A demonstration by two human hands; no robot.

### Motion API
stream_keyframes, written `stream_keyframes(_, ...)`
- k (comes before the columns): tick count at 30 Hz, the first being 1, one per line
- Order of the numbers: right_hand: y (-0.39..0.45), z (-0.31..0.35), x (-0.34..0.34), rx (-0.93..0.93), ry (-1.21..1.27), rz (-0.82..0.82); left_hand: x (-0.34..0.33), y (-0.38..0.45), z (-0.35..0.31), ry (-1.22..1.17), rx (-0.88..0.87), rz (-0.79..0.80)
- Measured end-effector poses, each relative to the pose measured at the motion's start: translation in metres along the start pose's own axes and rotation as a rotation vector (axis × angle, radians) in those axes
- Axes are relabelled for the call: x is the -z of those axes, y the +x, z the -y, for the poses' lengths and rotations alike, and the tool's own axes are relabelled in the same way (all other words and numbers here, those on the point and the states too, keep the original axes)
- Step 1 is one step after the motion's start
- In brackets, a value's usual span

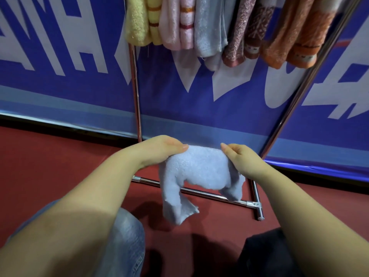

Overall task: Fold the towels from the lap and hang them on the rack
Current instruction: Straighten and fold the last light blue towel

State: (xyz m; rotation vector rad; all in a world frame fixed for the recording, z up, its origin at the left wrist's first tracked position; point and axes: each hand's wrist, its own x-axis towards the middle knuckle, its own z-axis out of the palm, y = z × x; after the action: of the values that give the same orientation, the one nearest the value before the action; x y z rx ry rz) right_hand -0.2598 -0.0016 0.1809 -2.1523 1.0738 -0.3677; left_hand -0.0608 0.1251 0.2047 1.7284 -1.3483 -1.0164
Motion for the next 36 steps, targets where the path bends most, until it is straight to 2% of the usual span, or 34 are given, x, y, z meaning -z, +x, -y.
stream_keyframes(3, -0.001, 0.003, -0.013, -0.012, 0.063, 0.091, -0.009, 0.003, -0.003, -0.03, -0.03, 0.006)
stream_keyframes(7, -0.008, 0.024, -0.033, 0.051, 0.332, 0.199, -0.024, 0.009, -0.005, -0.008, -0.027, -0.002)
stream_keyframes(11, -0.009, 0.027, -0.029, 0.114, 0.312, 0.119, -0.021, 0.011, -0.001, 0.016, 0.034, 0.008)
stream_keyframes(14, -0.005, 0.022, -0.014, 0.073, 0.273, 0.025, -0.011, 0.007, -0.001, 0.022, 0.066, 0.018)
stream_keyframes(16, -0.005, 0.021, -0.009, 0.054, 0.313, 0.019, -0.006, 0.006, -0.001, -0.028, 0.047, 0.001)
stream_keyframes(19, -0.009, 0.026, -0.017, 0.098, 0.415, 0.137, -0.01, 0.006, -0.004, -0.126, 0.008, 0.016)
stream_keyframes(23, -0.012, 0.031, -0.022, 0.116, 0.401, 0.269, -0.018, 0.008, -0.004, -0.066, 0.0, 0.015)
stream_keyframes(30, -0.012, 0.024, -0.012, -0.093, 0.563, 0.655, -0.019, 0.011, -0.005, -0.091, 0.035, -0.023)
stream_keyframes(33, -0.015, 0.026, -0.007, -0.144, 0.723, 0.709, -0.022, 0.009, -0.006, -0.117, 0.068, -0.012)
stream_keyframes(36, -0.02, 0.028, 0.001, -0.146, 0.732, 0.646, -0.026, 0.008, -0.007, -0.186, 0.082, -0.011)
